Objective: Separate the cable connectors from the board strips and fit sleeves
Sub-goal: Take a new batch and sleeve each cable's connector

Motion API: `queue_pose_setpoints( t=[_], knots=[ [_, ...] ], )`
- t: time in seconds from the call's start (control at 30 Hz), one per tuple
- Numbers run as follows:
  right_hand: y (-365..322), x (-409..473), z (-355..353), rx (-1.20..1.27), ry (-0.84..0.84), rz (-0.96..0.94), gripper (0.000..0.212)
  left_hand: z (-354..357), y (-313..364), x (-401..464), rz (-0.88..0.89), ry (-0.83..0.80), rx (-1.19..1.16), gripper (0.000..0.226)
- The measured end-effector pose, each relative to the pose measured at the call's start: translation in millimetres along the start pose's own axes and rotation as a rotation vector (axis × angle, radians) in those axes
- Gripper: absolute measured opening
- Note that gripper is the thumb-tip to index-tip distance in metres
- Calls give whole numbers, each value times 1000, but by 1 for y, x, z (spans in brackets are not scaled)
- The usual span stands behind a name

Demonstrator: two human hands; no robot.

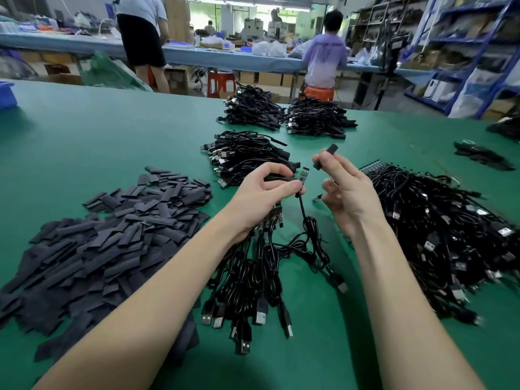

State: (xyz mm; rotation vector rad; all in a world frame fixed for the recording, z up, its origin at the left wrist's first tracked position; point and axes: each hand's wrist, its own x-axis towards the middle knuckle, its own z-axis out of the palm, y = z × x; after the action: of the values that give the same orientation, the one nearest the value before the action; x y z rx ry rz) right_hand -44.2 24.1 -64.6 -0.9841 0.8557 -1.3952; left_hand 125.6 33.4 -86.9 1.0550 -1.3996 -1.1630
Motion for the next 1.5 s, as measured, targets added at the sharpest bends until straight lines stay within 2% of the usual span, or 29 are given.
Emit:
queue_pose_setpoints(
  t=[0.1, 0.4, 0.53, 0.67, 0.87, 0.93, 1.03, 1.13, 1.23, 1.37, 1.5],
  knots=[
    [2, 0, 0, 14, -44, 4, 18, -1, 1, 0, -4, -1, -14, 24],
    [9, 2, 4, -7, -102, 30, 36, -3, 4, -2, -11, -24, -45, 22],
    [8, 2, 0, -32, -171, 45, 30, -6, 7, -3, -14, -49, -67, 21],
    [5, 3, -8, -45, -247, 84, 20, -13, 16, -6, -12, -158, -1, 21],
    [-2, 4, -17, -115, -357, 131, 53, -21, 23, -10, -18, -254, 51, 18],
    [-4, 4, -18, -134, -387, 118, 54, -22, 24, -10, -12, -252, 18, 17],
    [-2, 1, -14, -57, -421, 118, 44, -20, 24, -10, -15, -246, -84, 19],
    [3, -3, -8, -17, -393, 127, 25, -15, 23, -10, -5, -233, -149, 20],
    [3, -1, -4, 15, -276, 81, 11, -11, 22, -8, -8, -178, -124, 29],
    [-3, 3, -8, 41, -139, 59, 11, -4, 23, -7, 129, -36, 186, 28],
    [-5, 3, -10, 50, -96, 65, 10, 2, 24, -8, 245, 67, 271, 20]
  ],
)
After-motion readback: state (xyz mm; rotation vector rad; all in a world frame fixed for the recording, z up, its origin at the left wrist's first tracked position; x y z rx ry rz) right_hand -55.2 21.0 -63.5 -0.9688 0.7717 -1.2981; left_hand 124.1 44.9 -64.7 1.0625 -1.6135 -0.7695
